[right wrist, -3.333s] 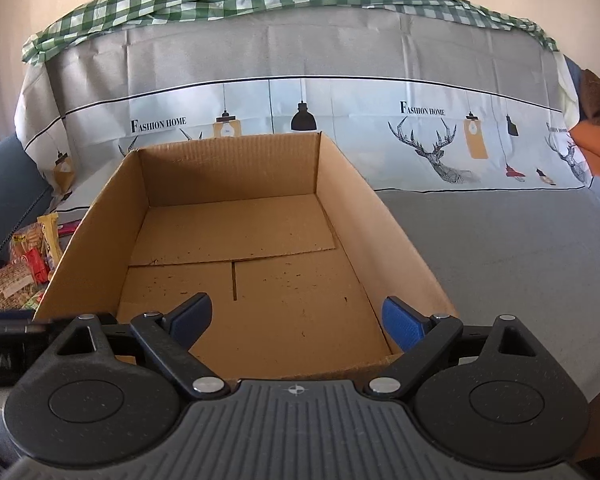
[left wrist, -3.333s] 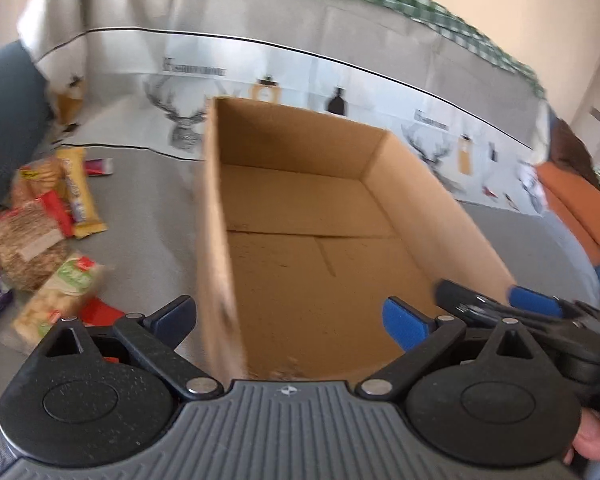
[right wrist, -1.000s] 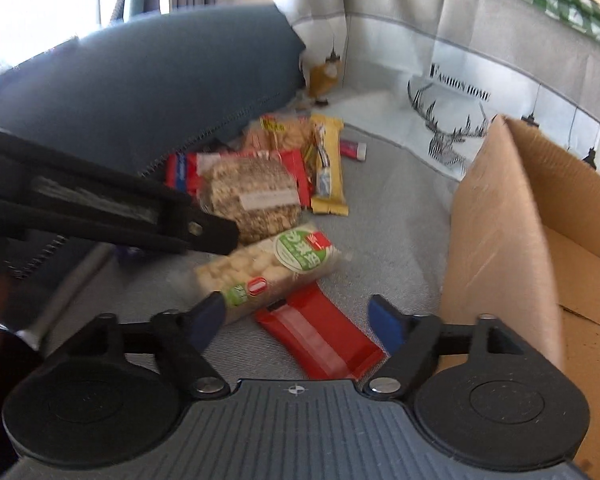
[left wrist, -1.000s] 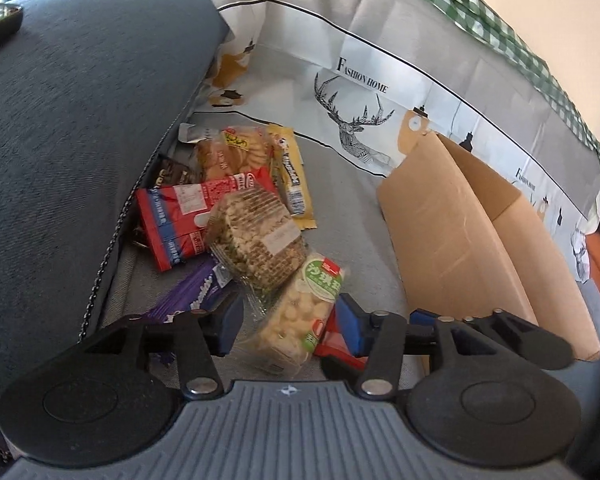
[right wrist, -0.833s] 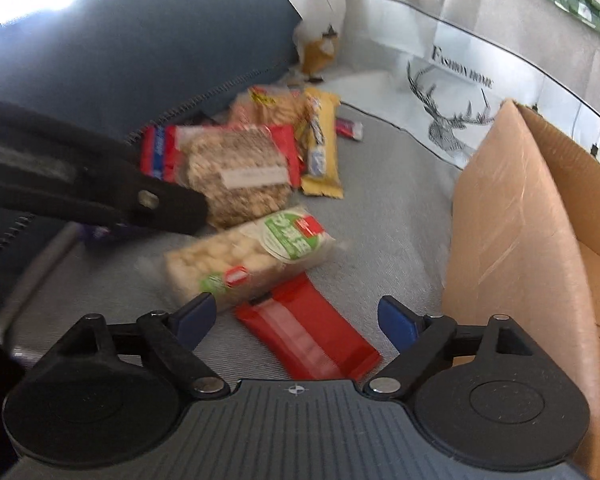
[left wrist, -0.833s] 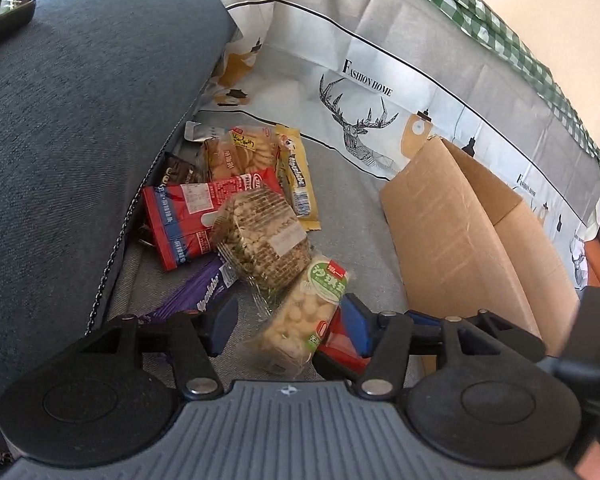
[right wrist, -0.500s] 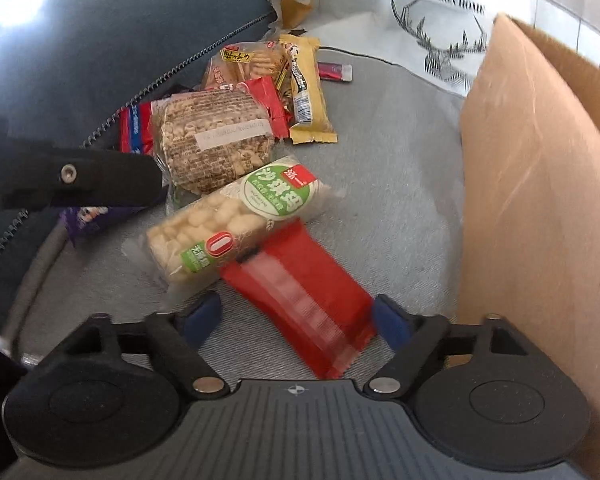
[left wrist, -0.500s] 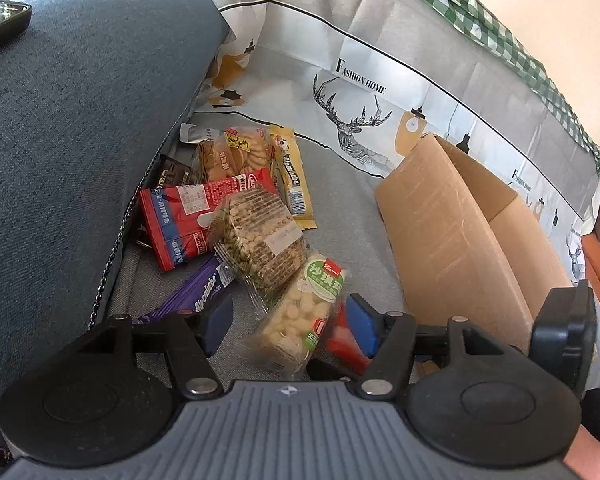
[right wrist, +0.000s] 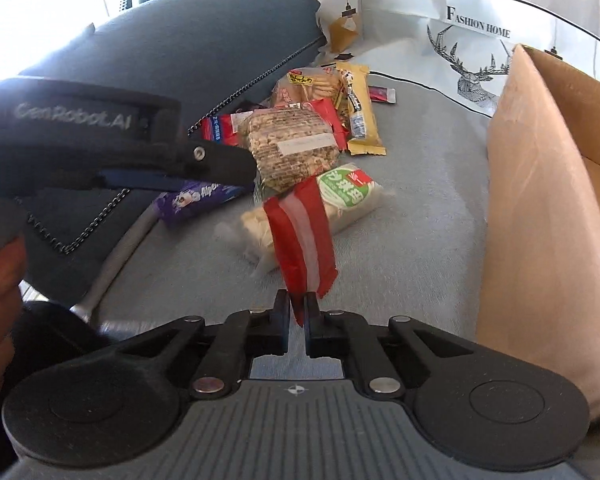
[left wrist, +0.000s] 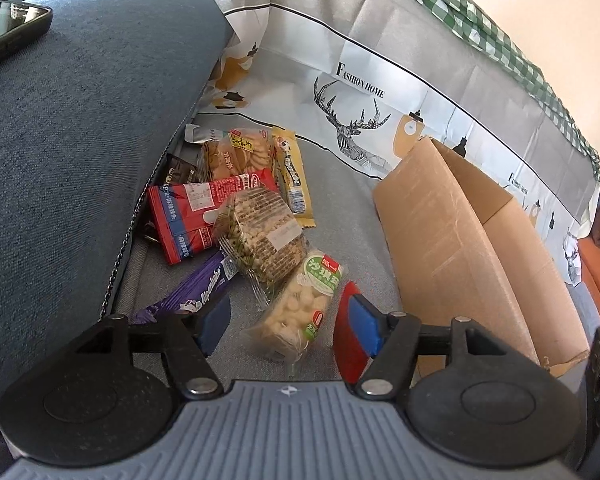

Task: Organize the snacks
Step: 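Move right gripper to the red wafer bar while left gripper moves to the green biscuit pack, then close right gripper on the red wafer bar while left gripper closes on the green biscuit pack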

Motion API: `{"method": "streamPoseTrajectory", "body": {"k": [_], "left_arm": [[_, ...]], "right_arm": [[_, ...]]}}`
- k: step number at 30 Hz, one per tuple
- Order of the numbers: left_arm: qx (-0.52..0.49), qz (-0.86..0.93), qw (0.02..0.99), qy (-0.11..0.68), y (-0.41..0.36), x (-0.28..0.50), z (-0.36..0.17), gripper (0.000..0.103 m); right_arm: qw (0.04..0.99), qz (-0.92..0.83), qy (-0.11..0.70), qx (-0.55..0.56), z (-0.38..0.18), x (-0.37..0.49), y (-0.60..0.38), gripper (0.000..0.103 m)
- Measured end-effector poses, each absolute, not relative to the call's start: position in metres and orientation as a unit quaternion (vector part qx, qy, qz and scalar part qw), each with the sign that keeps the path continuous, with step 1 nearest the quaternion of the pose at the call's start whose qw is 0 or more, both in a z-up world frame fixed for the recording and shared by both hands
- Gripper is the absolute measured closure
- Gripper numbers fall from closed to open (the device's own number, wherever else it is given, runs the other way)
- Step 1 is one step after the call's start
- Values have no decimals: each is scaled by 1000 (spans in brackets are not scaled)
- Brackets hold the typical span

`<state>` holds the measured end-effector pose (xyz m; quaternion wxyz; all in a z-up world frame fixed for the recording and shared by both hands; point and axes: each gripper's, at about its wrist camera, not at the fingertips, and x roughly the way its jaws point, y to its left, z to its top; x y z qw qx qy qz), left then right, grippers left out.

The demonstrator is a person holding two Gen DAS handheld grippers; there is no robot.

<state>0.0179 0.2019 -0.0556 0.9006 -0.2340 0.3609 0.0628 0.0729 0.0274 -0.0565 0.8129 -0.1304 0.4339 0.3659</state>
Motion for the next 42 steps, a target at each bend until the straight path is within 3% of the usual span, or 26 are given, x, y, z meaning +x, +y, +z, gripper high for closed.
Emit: {"method": "streamPoseTrajectory", "body": {"k": [5, 10, 18, 23, 25, 28, 42], "left_arm": [[-229, 65, 901, 361, 201, 18, -56, 30], [-227, 71, 901, 362, 202, 19, -56, 28], [-232, 75, 896, 371, 204, 24, -62, 27], [-217, 76, 896, 380, 200, 30, -65, 27], [-215, 75, 895, 383, 198, 31, -66, 27], [-207, 68, 893, 393, 194, 36, -69, 27], [-125, 87, 900, 408, 173, 69, -80, 20]], "right_arm": [[821, 358, 430, -117, -63, 65, 14, 95], [833, 364, 402, -107, -68, 65, 11, 50], [840, 368, 364, -162, -85, 70, 25, 19], [829, 369, 396, -142, -93, 82, 29, 20], [824, 379, 401, -130, -91, 83, 27, 37], [812, 403, 406, -112, -87, 80, 26, 50], [833, 341, 405, -161, -77, 66, 19, 52]]}}
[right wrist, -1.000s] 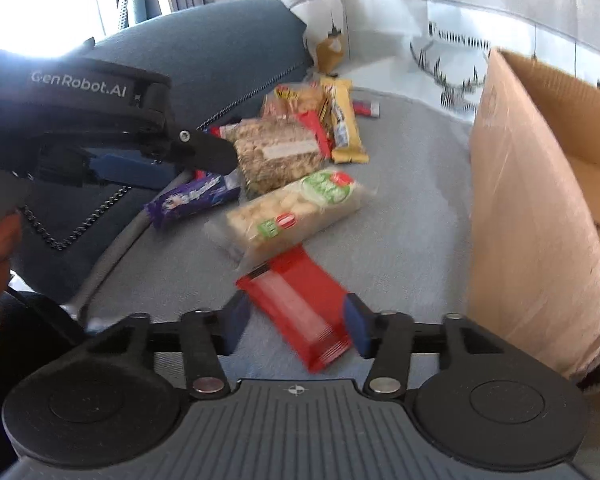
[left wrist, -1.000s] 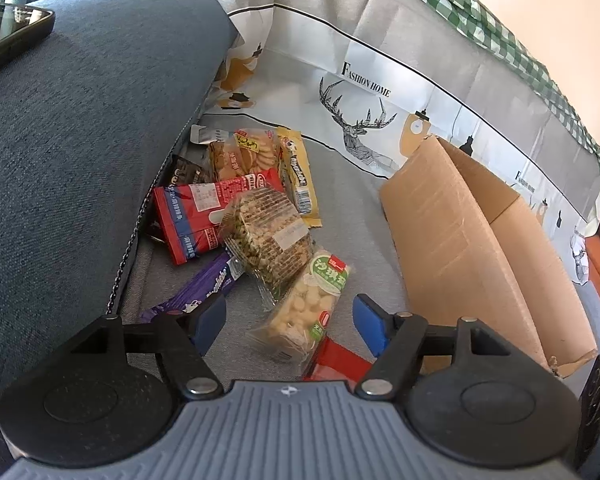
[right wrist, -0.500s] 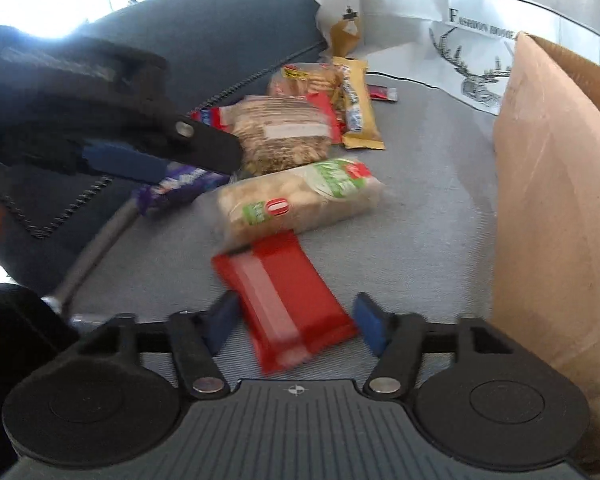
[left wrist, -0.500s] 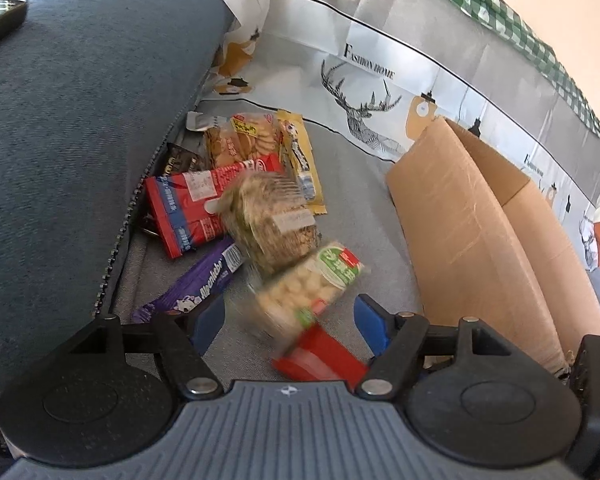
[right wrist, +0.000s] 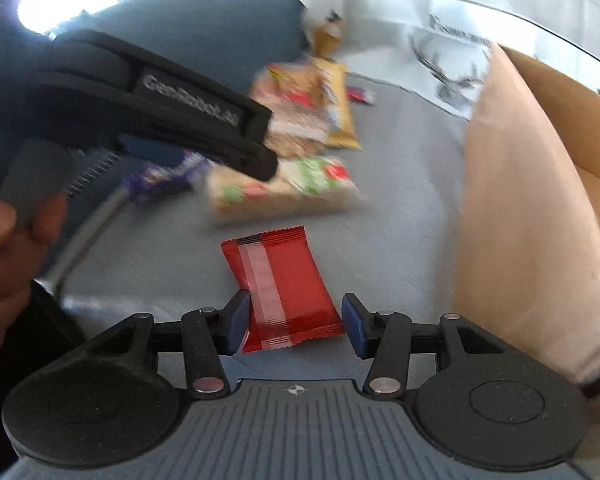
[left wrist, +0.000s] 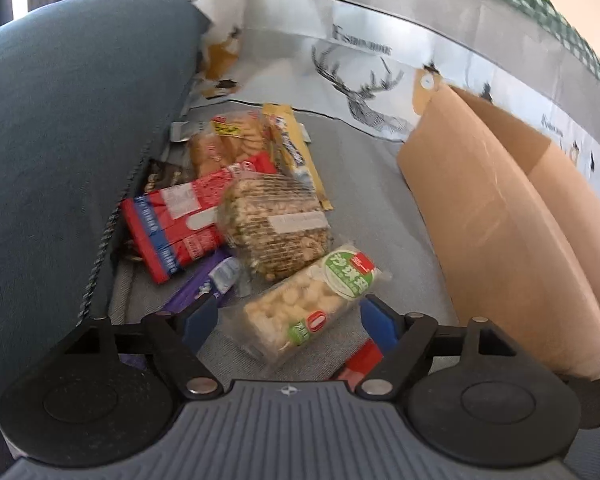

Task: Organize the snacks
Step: 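Close right gripper on the red wafer bar while left gripper closes on the green biscuit pack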

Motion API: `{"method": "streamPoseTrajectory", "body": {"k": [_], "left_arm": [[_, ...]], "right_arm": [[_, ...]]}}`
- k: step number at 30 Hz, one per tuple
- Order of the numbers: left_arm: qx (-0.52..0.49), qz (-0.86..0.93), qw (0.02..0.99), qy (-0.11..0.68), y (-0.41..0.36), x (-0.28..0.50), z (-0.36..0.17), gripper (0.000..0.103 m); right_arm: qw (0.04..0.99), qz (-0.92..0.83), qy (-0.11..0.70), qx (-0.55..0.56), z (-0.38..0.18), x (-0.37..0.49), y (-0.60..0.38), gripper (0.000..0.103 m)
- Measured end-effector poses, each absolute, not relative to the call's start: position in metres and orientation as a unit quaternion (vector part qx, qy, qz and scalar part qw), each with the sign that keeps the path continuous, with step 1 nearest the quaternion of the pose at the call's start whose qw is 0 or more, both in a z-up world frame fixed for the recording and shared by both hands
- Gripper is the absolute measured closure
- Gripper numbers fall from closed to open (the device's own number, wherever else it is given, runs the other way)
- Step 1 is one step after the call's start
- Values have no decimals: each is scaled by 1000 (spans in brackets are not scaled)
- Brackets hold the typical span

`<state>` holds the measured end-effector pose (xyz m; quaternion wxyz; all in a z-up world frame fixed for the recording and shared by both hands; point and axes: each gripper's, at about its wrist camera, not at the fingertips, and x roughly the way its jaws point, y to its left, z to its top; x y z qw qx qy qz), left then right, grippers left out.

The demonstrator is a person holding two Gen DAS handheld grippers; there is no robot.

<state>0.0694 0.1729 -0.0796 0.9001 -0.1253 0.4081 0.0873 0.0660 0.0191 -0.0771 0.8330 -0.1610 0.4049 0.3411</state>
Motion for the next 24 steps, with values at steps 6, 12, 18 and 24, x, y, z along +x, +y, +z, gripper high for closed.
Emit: {"method": "streamPoseTrajectory", "body": {"k": [6, 12, 18, 24], "left_arm": [[-65, 85, 897, 428, 157, 91, -93, 13], [-62, 88, 885, 453, 161, 100, -102, 19], [-54, 57, 890, 449, 156, 87, -90, 59], [-96, 48, 877, 469, 160, 59, -76, 63]], "right_arm": [[827, 346, 419, -144, -80, 70, 19, 47], [824, 354, 418, -142, -85, 72, 20, 43], [825, 358, 413, -142, -84, 67, 16, 44], [826, 362, 407, -146, -82, 59, 12, 55]]}}
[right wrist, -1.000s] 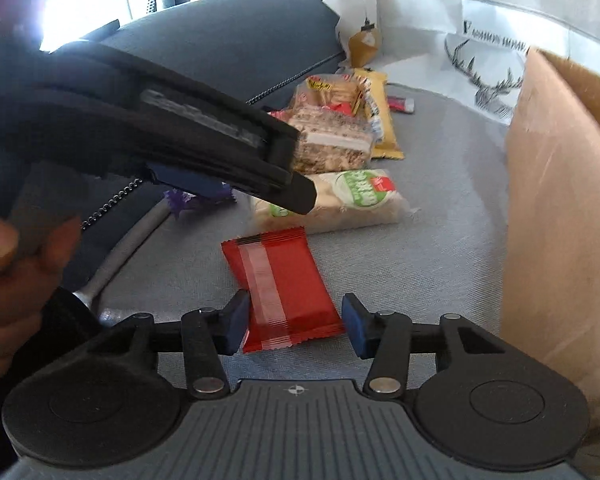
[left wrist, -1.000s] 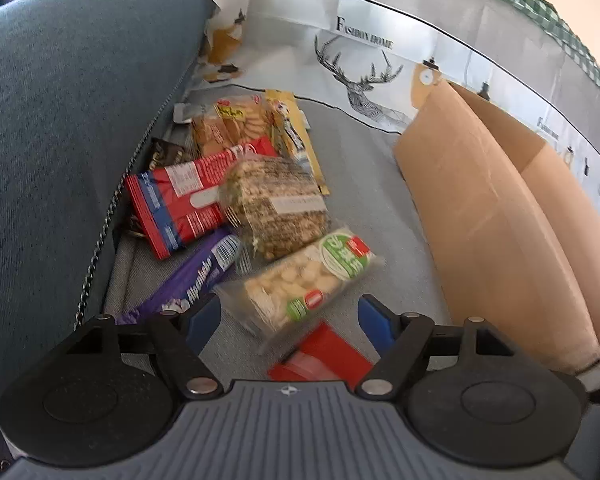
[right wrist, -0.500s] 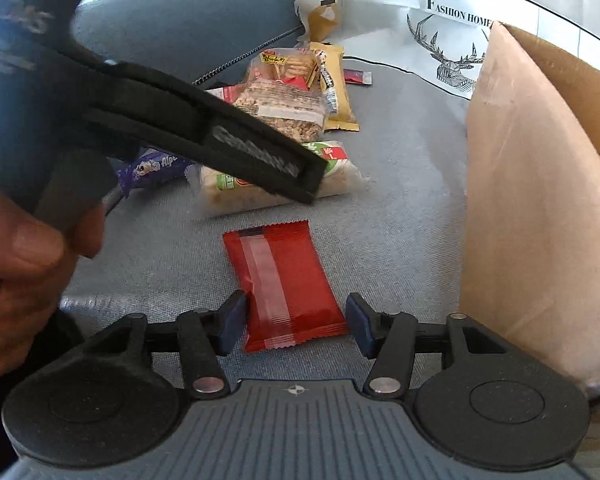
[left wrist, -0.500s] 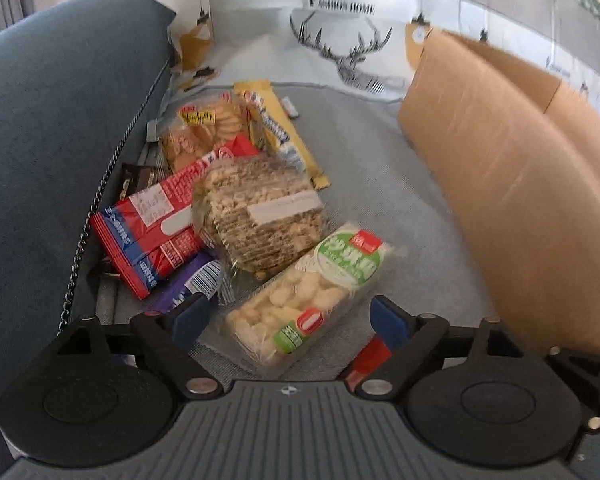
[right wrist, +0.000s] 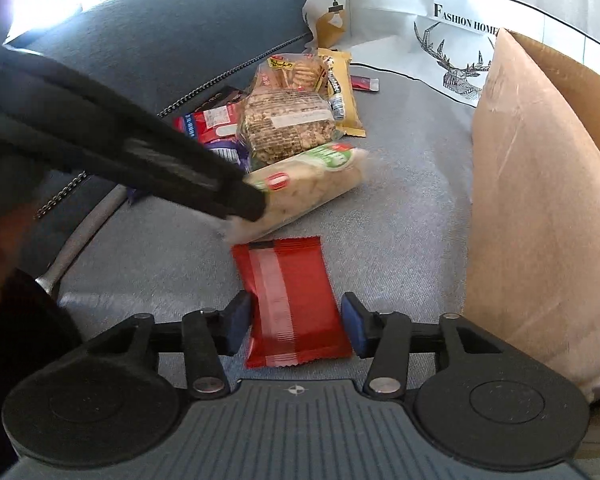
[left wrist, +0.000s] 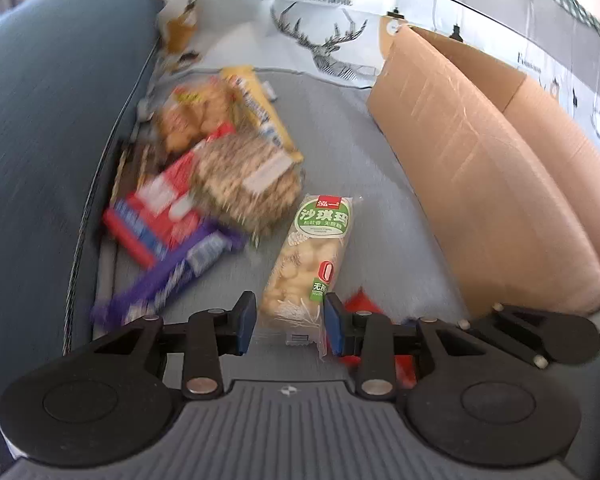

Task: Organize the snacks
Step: 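Close right gripper on the red wafer bar while left gripper closes on the green biscuit pack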

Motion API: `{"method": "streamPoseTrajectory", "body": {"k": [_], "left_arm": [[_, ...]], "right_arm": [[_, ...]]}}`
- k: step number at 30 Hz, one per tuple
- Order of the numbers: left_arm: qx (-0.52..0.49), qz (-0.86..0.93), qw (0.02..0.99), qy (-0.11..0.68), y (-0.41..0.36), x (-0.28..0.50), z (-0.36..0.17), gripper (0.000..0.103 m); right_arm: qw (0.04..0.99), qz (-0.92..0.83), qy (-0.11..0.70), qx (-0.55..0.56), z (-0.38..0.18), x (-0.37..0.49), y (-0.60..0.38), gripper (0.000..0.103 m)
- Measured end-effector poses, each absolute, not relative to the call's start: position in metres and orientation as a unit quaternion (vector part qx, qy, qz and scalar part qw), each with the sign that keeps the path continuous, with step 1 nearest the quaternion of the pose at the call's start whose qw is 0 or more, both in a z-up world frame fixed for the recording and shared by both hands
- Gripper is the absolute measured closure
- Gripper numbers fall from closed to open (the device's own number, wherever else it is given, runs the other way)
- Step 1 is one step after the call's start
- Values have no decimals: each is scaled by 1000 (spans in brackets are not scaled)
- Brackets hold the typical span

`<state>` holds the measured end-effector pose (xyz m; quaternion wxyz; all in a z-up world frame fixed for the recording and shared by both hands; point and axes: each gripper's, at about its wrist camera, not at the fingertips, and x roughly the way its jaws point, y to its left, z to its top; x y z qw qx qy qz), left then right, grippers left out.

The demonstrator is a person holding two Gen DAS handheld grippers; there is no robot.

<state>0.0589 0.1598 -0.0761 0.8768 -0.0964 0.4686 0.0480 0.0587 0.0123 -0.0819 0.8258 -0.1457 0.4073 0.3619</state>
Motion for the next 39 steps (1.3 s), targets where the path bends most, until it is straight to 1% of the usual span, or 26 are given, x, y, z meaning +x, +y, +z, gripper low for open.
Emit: {"method": "streamPoseTrajectory", "body": {"k": [1, 2, 3, 6, 7, 9, 10, 11, 13, 15, 18, 23, 26, 29, 31, 32, 33, 34, 35, 36, 39], "left_arm": [[-106, 54, 872, 474, 163, 52, -75, 63], [-112, 67, 868, 479, 166, 45, -73, 66], [-117, 79, 864, 484, 169, 40, -72, 83], [-135, 108, 851, 496, 175, 27, -70, 81], [-137, 113, 850, 497, 177, 24, -69, 77], [-140, 107, 853, 491, 177, 23, -66, 54], [-143, 101, 857, 485, 178, 22, -65, 50], [-146, 97, 860, 478, 178, 23, -65, 42], [-149, 93, 865, 470, 176, 25, -63, 37], [-147, 89, 871, 460, 173, 31, -63, 28], [-138, 91, 874, 458, 169, 44, -68, 21], [-107, 89, 878, 459, 162, 61, -76, 17], [-89, 63, 865, 490, 157, 76, -88, 16], [-83, 58, 856, 508, 156, 84, -96, 17], [-87, 59, 851, 515, 158, 87, -99, 21], [-85, 62, 851, 515, 159, 87, -99, 28], [-84, 61, 852, 512, 159, 87, -98, 42], [-83, 56, 854, 511, 158, 85, -96, 49], [-82, 52, 855, 510, 157, 84, -95, 60], [-81, 50, 856, 509, 157, 81, -93, 62], [-82, 60, 860, 499, 155, 70, -85, 62]], "right_arm": [[826, 362, 407, -147, -81, 57, 11, 56], [826, 361, 408, -146, -80, 57, 11, 56], [826, 360, 409, -146, -79, 56, 10, 56], [826, 357, 411, -146, -77, 54, 10, 56], [826, 356, 413, -145, -76, 54, 10, 56], [825, 356, 417, -140, -76, 53, 10, 55], [824, 356, 419, -137, -75, 54, 10, 53], [823, 357, 421, -134, -75, 55, 10, 53], [824, 356, 422, -127, -74, 58, 9, 53], [824, 356, 425, -120, -74, 60, 8, 52], [821, 357, 431, -112, -74, 63, 8, 49], [819, 361, 431, -116, -76, 63, 10, 44], [819, 362, 428, -122, -78, 63, 13, 44], [820, 362, 426, -125, -78, 63, 14, 44], [821, 361, 423, -128, -79, 63, 15, 44], [821, 362, 422, -130, -79, 62, 16, 44], [822, 362, 420, -132, -79, 62, 16, 44], [823, 361, 419, -133, -79, 61, 16, 46], [824, 360, 417, -136, -79, 61, 15, 48], [825, 360, 414, -137, -78, 60, 15, 55], [829, 358, 410, -128, -77, 61, 12, 58]]}}
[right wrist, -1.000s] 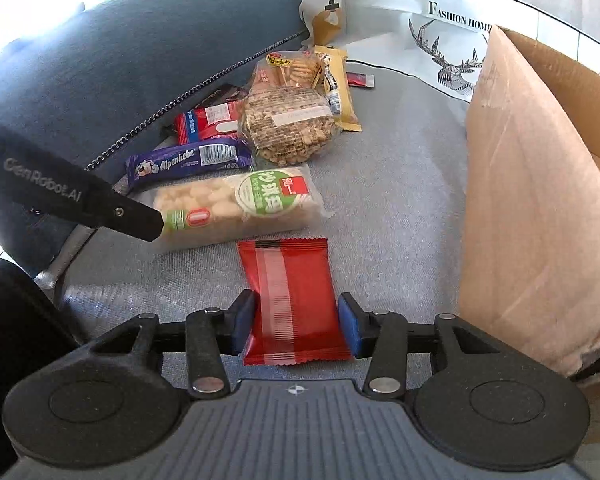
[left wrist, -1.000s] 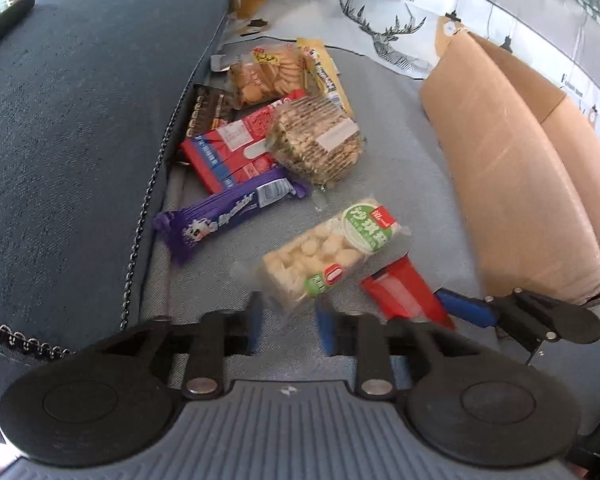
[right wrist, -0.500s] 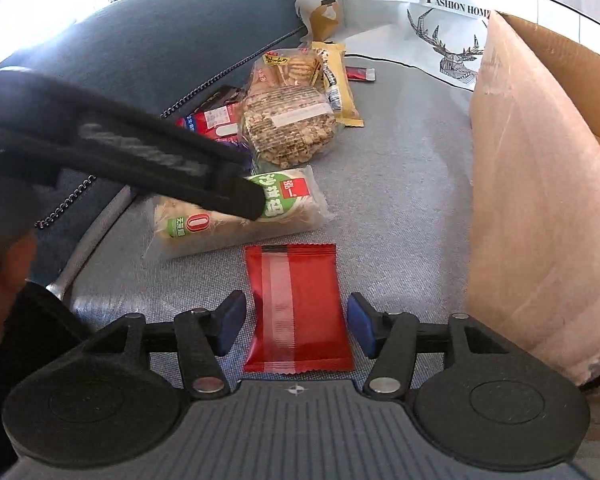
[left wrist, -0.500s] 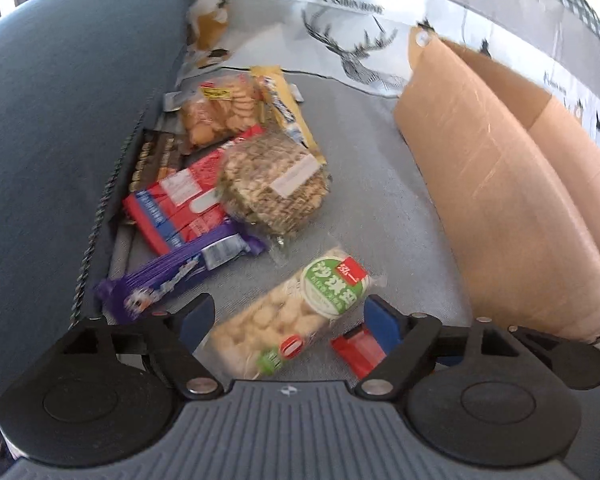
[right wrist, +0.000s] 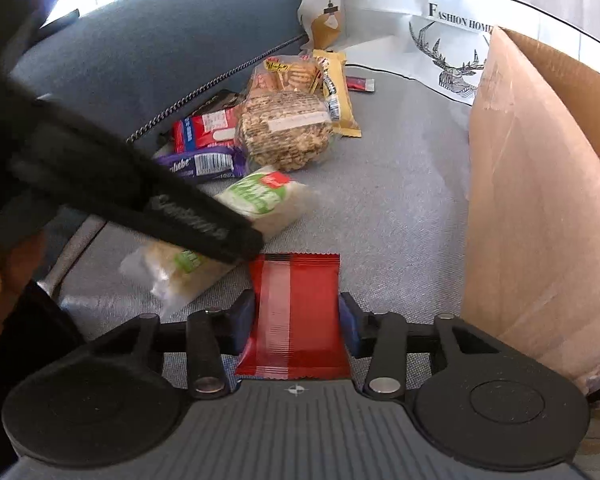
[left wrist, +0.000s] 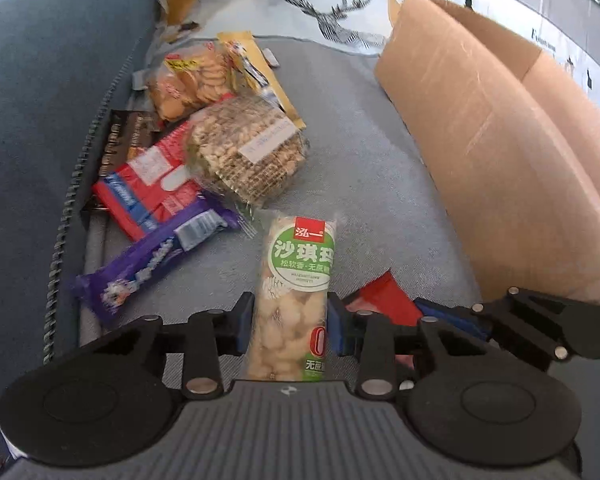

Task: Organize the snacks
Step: 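Close right gripper on the red wafer bar while left gripper closes on the green biscuit pack, then lift and carry both held packs over the cardboard box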

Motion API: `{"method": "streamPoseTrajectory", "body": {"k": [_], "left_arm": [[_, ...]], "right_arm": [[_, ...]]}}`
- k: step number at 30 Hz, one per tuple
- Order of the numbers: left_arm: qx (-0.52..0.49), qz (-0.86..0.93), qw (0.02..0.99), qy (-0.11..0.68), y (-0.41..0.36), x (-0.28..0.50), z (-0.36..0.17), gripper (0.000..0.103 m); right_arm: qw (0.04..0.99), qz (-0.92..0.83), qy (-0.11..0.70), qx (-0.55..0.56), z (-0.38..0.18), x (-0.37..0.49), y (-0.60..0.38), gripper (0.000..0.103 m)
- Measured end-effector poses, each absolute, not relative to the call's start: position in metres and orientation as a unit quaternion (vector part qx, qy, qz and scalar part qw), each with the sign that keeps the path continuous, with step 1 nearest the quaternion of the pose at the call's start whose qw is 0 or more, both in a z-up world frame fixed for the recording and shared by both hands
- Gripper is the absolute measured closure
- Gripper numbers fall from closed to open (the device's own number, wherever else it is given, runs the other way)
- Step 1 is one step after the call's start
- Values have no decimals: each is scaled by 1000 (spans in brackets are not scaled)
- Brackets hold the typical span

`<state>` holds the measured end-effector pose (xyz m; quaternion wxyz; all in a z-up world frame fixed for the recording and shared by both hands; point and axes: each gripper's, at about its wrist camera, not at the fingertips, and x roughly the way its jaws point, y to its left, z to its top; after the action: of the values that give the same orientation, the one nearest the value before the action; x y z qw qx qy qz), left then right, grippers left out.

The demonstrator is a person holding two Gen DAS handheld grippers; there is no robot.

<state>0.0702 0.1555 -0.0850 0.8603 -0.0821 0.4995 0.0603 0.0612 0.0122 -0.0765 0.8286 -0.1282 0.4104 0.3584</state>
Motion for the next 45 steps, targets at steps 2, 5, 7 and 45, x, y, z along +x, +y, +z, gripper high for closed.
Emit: {"method": "streamPoseTrajectory", "body": {"k": [2, 5, 7, 45], "left_arm": [[-98, 76, 861, 493, 161, 59, -80, 62], [-142, 93, 849, 501, 172, 51, -80, 63], [-156, 106, 840, 508, 177, 48, -82, 63], [-127, 102, 835, 526, 162, 60, -90, 63]], "right_arm": [[832, 357, 405, -124, -75, 61, 10, 58], [835, 360, 397, -120, -73, 60, 9, 59], [834, 360, 399, -123, -74, 60, 10, 58], [843, 364, 372, -134, -68, 51, 9, 59]]}}
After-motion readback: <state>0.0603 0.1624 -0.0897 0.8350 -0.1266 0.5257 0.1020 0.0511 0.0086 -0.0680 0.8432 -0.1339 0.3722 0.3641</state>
